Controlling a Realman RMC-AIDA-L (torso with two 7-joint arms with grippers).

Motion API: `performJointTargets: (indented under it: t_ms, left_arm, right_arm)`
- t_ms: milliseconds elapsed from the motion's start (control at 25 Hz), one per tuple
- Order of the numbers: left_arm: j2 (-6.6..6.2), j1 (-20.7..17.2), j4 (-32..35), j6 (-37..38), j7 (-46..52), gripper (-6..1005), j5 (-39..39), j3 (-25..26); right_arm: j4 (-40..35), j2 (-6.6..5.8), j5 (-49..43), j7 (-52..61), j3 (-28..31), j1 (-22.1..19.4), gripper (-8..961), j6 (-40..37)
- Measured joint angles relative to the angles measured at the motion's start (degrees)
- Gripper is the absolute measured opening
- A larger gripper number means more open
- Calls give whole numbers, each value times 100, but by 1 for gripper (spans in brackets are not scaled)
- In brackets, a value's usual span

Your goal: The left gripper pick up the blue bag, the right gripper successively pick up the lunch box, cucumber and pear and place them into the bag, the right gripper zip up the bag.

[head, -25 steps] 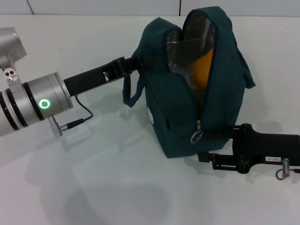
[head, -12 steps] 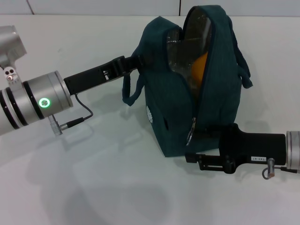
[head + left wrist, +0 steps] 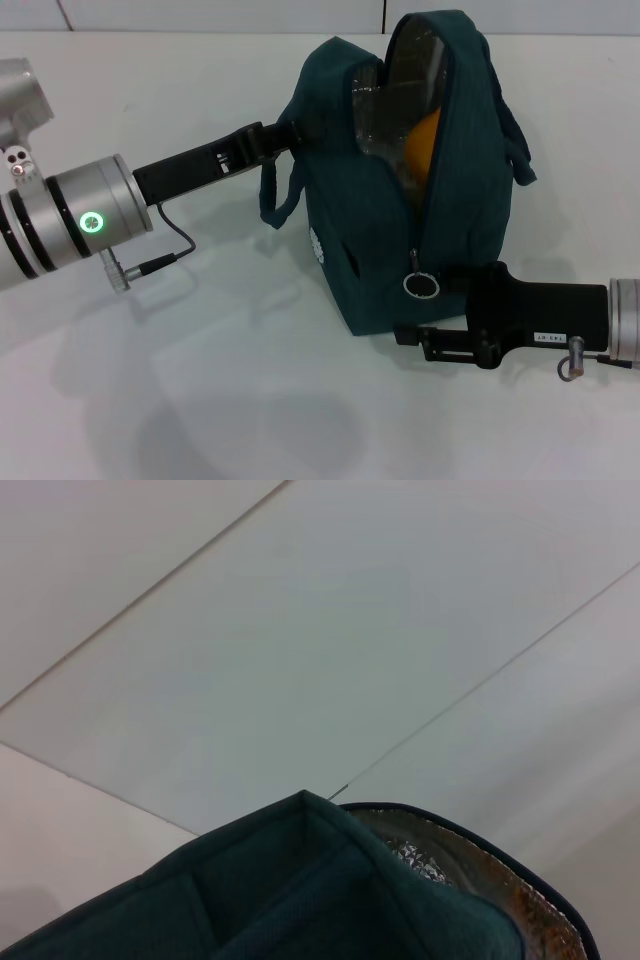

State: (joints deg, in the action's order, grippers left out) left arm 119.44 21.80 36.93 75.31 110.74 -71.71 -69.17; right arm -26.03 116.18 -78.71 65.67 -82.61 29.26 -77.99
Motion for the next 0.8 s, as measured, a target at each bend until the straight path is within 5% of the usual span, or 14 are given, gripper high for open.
performJointTargets:
  t_ms: [800]
  left_arm:
    - [0, -76, -2, 72, -43, 41, 0, 0]
  right_arm:
    - [11, -35, 86, 14, 63, -165, 618, 23]
